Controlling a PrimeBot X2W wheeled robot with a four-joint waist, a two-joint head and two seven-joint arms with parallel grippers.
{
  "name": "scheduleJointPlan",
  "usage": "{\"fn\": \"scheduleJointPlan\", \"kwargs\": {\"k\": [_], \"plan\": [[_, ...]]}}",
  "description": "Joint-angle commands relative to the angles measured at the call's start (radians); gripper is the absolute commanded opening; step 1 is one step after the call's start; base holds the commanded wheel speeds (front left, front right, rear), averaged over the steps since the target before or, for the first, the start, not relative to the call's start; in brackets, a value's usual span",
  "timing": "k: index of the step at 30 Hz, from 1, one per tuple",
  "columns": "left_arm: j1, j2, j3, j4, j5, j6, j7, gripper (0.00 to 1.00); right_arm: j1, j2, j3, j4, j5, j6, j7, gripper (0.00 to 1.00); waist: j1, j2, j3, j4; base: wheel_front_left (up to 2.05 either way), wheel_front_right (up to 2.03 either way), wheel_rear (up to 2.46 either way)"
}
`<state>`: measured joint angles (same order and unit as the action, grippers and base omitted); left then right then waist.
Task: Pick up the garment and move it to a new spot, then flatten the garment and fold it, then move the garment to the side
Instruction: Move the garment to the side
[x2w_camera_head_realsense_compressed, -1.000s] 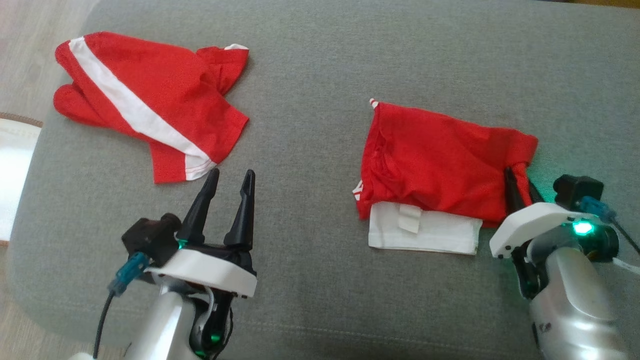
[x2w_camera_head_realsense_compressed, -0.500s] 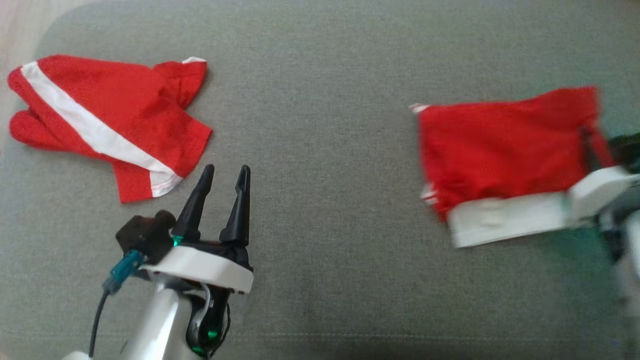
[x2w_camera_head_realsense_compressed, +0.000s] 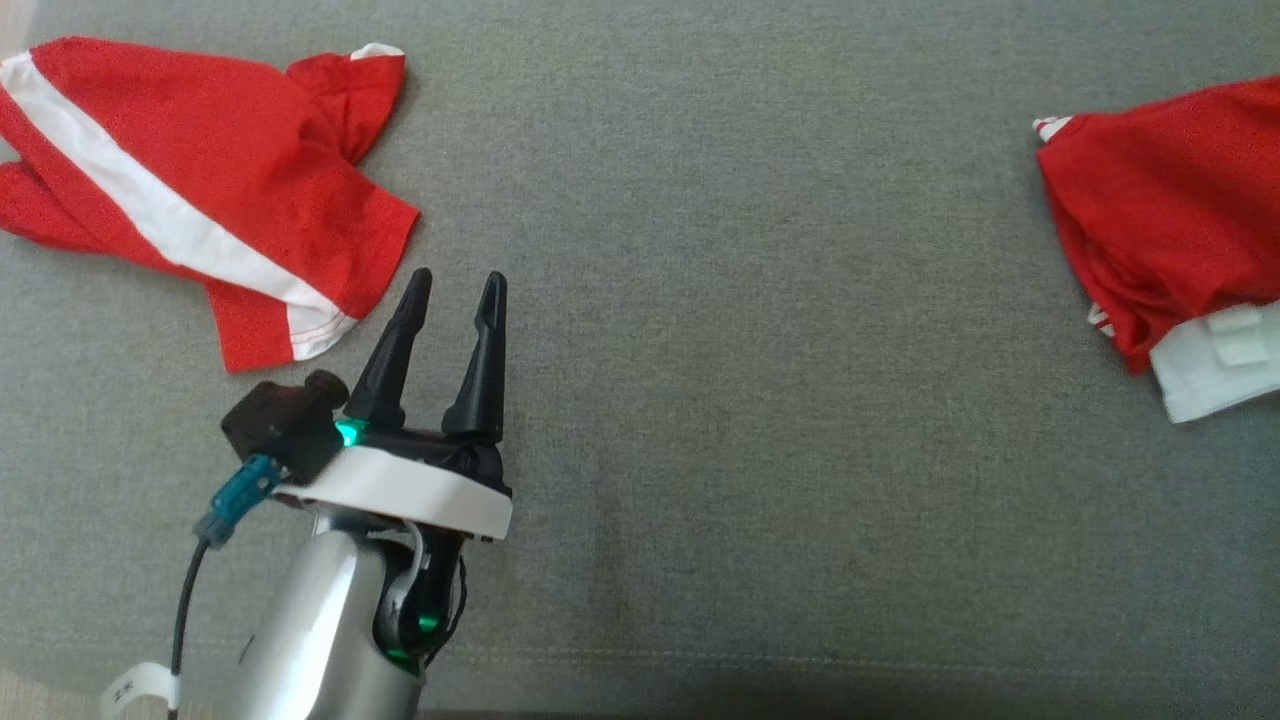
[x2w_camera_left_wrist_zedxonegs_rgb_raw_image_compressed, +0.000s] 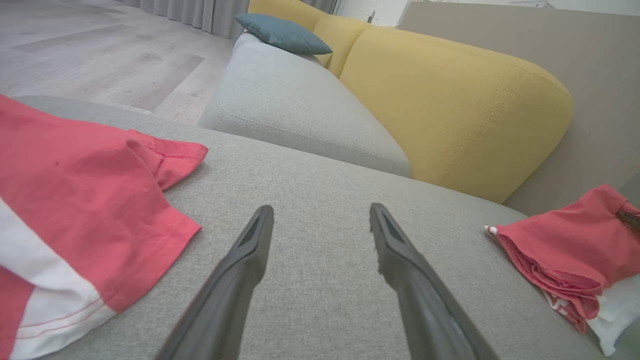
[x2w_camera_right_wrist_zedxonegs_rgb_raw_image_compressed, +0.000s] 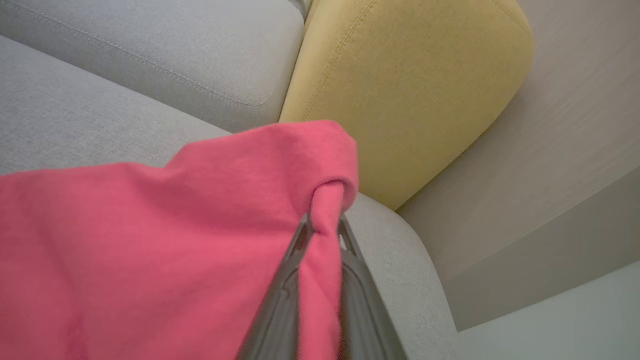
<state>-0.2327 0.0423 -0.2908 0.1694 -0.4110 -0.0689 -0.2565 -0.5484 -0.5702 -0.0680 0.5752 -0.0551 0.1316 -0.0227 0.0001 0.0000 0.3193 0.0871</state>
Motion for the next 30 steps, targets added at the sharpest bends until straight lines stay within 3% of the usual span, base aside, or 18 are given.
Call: {"fn": "scheduleJointPlan", "kwargs": {"k": [1, 6, 17, 18, 20, 30], "plan": [[-0.037, 0.008, 0.021, -0.035, -0.007, 0.004, -0.005, 1.00, 0.000, -0.046, -0.011, -0.053, 0.006, -0.001, -0.001, 0.00, -0.0001, 0.0000, 0.010, 0.007, 0.00, 0.00, 0.00], [-0.044, 0.008, 0.024, -0.036, -0.007, 0.004, -0.005, 1.00, 0.021, -0.043, -0.059, -0.114, -0.006, -0.001, -0.002, 0.00, -0.0001, 0.0000, 0.022, 0.005, 0.00, 0.00, 0.00], [-0.055, 0.008, 0.015, -0.032, -0.009, 0.004, -0.005, 1.00, 0.060, 0.041, -0.159, -0.188, 0.006, -0.001, 0.045, 0.00, -0.0001, 0.0000, 0.023, -0.010, 0.00, 0.00, 0.00], [-0.055, 0.008, 0.014, -0.031, -0.009, 0.003, -0.005, 1.00, 0.061, 0.046, -0.163, -0.192, 0.012, -0.001, 0.046, 0.10, -0.0001, 0.0000, 0.022, -0.010, 0.00, 0.00, 0.00], [-0.054, 0.008, 0.014, -0.028, -0.009, 0.003, -0.005, 1.00, 0.063, 0.056, -0.168, -0.202, 0.016, -0.001, 0.050, 1.00, -0.0001, 0.0000, 0.017, -0.010, 0.00, 0.00, 0.00], [-0.028, 0.008, 0.017, -0.006, -0.014, 0.003, -0.005, 1.00, 0.049, 0.140, -0.143, -0.241, 0.020, -0.001, 0.023, 1.00, -0.0001, 0.0000, -0.064, -0.007, 0.00, 0.00, 0.00]]}}
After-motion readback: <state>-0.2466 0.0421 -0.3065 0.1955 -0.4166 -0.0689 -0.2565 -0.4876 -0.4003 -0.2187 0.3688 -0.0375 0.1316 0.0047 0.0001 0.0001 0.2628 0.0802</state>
